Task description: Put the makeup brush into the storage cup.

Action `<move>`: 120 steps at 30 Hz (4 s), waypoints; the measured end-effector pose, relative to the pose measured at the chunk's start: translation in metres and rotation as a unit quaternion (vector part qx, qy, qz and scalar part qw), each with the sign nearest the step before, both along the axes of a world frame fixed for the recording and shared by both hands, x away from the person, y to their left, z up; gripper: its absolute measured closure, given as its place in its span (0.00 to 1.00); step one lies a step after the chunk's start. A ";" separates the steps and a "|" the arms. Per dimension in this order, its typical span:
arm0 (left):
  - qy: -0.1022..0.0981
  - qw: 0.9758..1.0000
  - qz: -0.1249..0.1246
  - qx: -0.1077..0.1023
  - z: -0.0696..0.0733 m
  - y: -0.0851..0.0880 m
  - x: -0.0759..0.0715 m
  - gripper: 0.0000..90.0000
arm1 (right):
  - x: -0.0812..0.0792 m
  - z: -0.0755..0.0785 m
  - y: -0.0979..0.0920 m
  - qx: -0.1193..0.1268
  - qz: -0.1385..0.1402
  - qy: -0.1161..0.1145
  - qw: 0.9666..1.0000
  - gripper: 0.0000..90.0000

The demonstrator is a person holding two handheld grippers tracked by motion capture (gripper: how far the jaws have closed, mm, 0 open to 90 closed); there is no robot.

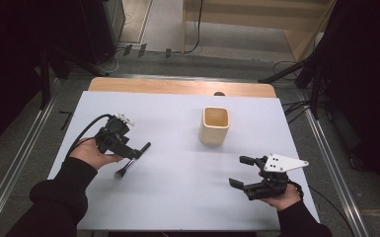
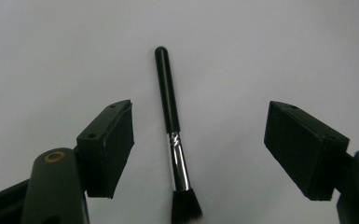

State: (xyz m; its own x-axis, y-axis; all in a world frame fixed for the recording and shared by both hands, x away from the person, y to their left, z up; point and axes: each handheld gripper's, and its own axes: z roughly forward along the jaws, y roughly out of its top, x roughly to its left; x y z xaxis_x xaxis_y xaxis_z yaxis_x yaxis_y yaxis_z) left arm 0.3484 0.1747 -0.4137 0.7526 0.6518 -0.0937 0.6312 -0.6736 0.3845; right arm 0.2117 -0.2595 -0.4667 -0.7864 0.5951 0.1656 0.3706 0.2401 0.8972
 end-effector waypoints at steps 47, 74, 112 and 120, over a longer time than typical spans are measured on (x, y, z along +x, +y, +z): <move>0.050 0.994 0.011 0.099 -0.019 -0.015 0.009 0.32 | 0.001 0.000 0.002 -0.006 0.004 0.002 1.000 0.18; 0.071 0.989 0.032 0.126 -0.057 -0.018 0.009 0.37 | 0.002 -0.001 0.003 -0.010 0.003 0.005 1.000 0.18; 0.087 0.984 0.058 0.145 -0.055 -0.022 0.006 0.87 | 0.002 -0.002 0.004 -0.034 0.002 0.005 0.999 0.21; 0.101 0.987 0.064 0.107 -0.048 -0.016 0.010 0.87 | 0.002 -0.002 0.004 -0.033 0.003 0.005 0.999 0.21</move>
State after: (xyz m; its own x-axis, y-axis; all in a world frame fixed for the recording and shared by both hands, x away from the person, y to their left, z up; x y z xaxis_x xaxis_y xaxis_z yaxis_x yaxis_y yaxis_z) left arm 0.3587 0.1583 -0.4620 0.6427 0.7616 -0.0828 0.7657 -0.6354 0.0998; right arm 0.2136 -0.2554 -0.4689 -0.7886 0.6004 0.1328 0.3771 0.3016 0.8757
